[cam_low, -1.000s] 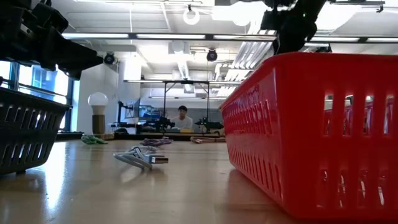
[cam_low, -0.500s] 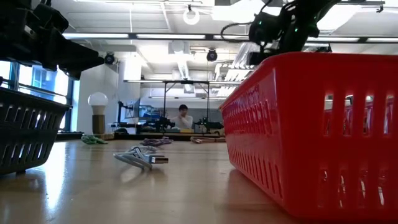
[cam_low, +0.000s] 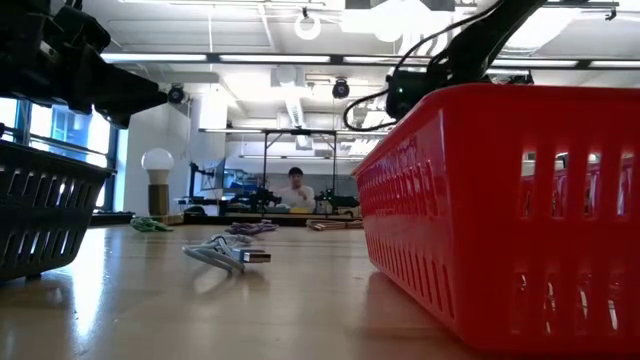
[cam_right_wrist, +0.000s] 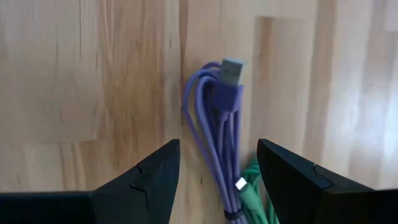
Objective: Pick & Place USB Port
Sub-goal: Put the right purple charger cable into the black bin
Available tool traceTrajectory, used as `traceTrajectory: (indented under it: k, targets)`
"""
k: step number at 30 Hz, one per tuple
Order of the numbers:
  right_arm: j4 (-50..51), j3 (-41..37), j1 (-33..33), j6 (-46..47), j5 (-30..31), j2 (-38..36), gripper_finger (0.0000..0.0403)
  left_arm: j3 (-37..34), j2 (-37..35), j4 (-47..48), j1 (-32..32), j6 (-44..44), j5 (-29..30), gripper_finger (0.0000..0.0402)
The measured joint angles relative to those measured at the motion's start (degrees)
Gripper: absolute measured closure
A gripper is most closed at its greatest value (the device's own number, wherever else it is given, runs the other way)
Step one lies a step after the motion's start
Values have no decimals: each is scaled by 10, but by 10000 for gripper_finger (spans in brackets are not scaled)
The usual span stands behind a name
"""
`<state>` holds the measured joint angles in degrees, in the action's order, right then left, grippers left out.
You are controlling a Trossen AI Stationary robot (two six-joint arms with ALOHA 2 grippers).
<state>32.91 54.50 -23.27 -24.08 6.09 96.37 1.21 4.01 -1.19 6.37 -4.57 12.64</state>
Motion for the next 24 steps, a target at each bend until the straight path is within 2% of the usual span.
traceTrajectory:
  k: [16, 20, 24]
  targets:
    - [-32, 2, 0, -4, -4, 45, 201, 0, 0, -2, 0, 4, 26, 266]
    - [-33, 2, 0, -1, -3, 47, 227, 0, 0, -2, 0, 2, 26, 266]
    - [-31, 1, 0, 9, -13, 46, 286, 0, 0, -2, 0, -11, 26, 266]
